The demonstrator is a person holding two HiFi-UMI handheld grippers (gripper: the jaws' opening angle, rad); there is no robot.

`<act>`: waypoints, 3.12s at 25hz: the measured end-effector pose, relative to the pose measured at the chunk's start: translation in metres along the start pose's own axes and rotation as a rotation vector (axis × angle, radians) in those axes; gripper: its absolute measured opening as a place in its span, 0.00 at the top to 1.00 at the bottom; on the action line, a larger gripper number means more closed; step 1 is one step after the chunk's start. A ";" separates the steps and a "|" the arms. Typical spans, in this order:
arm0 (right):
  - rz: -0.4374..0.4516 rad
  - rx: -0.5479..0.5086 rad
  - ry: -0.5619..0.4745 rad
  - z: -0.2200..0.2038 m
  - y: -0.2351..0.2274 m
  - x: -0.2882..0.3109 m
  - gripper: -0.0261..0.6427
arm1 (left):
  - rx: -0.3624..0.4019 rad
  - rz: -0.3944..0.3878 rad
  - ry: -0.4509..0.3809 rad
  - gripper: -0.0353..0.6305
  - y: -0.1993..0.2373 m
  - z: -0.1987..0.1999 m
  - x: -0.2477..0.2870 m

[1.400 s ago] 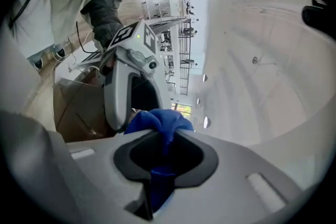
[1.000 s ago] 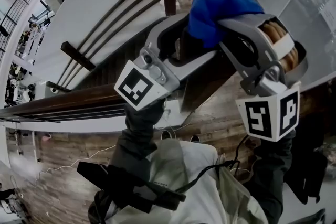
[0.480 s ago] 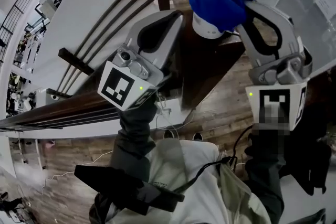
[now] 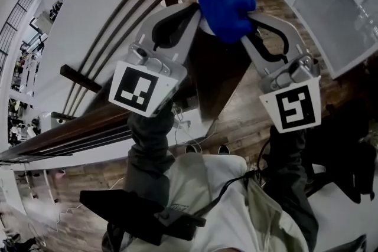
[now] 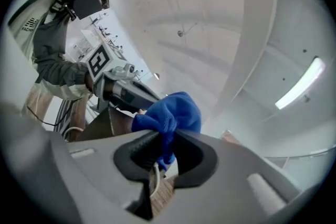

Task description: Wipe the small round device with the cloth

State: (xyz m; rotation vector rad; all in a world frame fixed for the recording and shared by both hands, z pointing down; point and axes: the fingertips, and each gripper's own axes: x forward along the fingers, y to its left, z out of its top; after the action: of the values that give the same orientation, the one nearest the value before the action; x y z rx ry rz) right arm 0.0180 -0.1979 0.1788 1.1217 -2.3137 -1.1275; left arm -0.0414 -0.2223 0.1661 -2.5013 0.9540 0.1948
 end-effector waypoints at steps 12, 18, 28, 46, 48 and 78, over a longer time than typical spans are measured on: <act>0.068 0.033 0.049 -0.001 0.017 0.008 0.87 | -0.022 0.045 -0.005 0.94 0.006 0.001 -0.001; 0.089 -0.028 0.032 0.004 0.014 -0.012 0.87 | -0.010 0.045 0.020 0.94 0.000 -0.006 0.000; 0.032 -0.108 0.051 0.031 -0.018 0.007 0.87 | -0.042 0.087 0.018 0.94 0.004 -0.008 -0.001; -0.076 0.078 -0.032 0.007 -0.070 -0.026 0.87 | -0.093 0.060 0.019 0.94 0.001 -0.013 -0.007; -0.055 0.078 -0.030 0.004 -0.073 -0.018 0.87 | -0.094 0.057 0.014 0.94 -0.001 -0.013 -0.006; -0.156 0.279 -0.102 -0.024 -0.065 -0.062 0.87 | -0.103 0.064 -0.033 0.94 -0.012 -0.004 -0.025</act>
State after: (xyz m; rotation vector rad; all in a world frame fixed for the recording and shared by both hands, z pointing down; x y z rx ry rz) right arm 0.1050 -0.1868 0.1461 1.3952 -2.5593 -0.9531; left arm -0.0527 -0.2010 0.1808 -2.5544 1.0360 0.3117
